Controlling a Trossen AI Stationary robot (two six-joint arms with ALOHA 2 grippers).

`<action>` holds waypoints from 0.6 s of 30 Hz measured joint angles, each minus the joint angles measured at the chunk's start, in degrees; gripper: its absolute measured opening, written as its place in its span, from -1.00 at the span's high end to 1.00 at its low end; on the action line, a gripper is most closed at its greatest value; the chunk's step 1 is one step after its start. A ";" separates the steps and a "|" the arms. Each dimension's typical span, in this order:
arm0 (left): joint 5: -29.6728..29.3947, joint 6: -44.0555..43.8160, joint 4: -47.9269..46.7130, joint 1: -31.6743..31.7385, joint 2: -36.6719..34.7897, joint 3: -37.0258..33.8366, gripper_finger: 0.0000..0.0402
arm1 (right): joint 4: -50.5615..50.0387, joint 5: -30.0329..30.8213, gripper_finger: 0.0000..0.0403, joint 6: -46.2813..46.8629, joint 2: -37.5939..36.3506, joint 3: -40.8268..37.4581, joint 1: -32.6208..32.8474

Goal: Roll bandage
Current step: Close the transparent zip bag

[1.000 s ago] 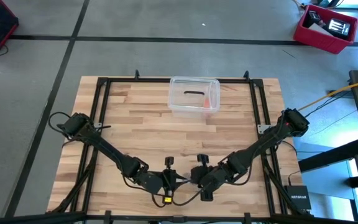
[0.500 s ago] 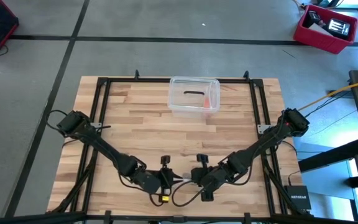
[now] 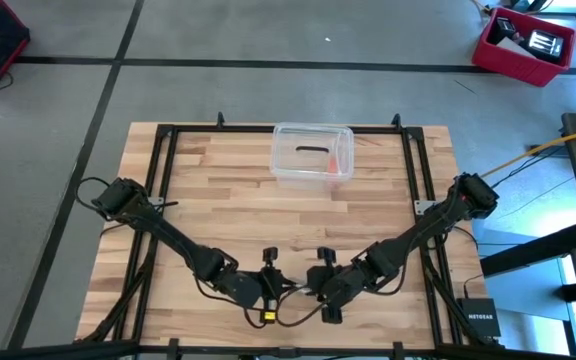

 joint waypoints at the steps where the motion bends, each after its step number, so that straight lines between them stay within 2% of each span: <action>1: -0.04 -0.17 -0.49 -0.02 0.03 0.00 0.99 | -0.35 -1.43 0.53 0.02 -0.76 0.00 -0.45; 4: -0.22 -0.57 -1.05 -0.04 0.09 0.00 1.00 | -0.44 -4.96 0.40 0.22 -3.23 0.00 -1.36; 9: -0.37 -0.31 -0.99 -0.02 0.09 0.00 1.00 | 5.79 0.90 0.32 -1.28 -3.57 0.00 -1.85; 13: -0.39 -0.66 -1.03 -0.02 0.09 0.00 1.00 | 9.91 2.40 0.32 -3.05 -0.88 0.07 -2.22; 18: -0.39 -0.95 -1.08 -0.11 0.09 0.00 1.00 | 9.16 2.85 0.32 -3.16 0.16 0.00 -2.22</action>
